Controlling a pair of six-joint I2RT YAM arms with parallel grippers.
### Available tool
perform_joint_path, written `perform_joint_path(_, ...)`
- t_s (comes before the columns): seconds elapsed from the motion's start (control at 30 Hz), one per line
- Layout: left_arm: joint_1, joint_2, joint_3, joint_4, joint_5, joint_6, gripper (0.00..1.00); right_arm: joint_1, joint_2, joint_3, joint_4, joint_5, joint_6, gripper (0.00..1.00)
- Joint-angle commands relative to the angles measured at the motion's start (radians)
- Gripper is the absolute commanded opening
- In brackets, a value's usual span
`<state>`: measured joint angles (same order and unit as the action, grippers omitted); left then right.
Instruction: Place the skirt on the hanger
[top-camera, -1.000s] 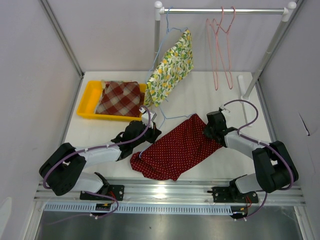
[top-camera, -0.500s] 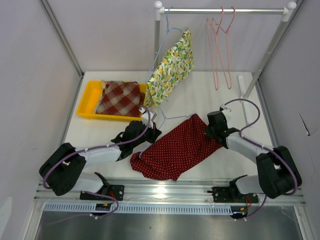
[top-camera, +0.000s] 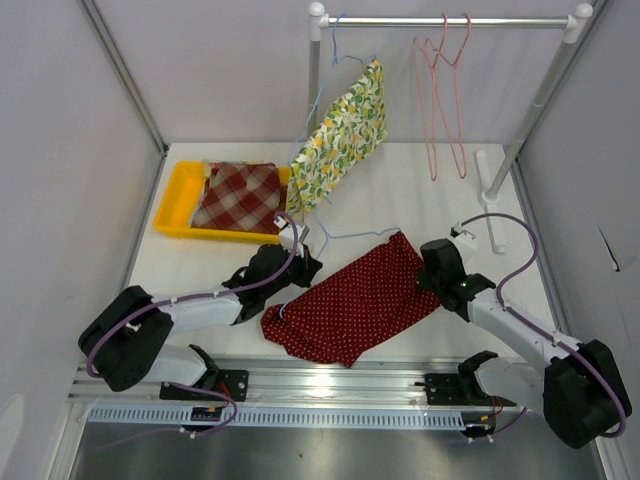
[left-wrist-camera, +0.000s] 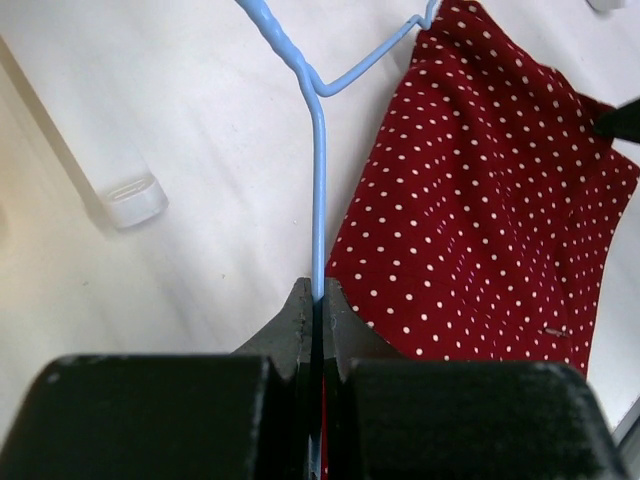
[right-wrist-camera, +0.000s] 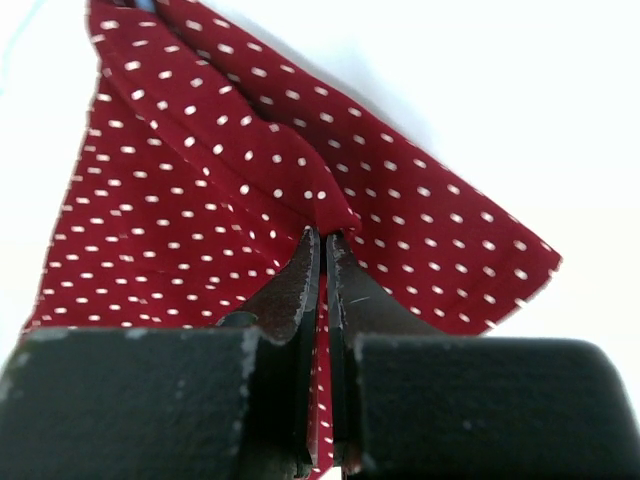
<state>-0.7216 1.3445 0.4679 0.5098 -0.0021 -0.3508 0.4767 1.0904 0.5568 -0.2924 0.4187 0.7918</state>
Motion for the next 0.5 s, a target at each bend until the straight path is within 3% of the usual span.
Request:
perform_joint_path(0.0, -0.002, -0.007, -0.002, 0.084, -0.078, -0.05, 0.0, 0.008, -0.064, -0.014, -0.077, 0.046, 0.041, 0.0)
perform_joint_path(0.47, -0.036, -0.05, 0.009, 0.174, -0.163, -0.106, 0.0, 0.05, -0.164, -0.044, -0.203, 0.081, 0.067, 0.0)
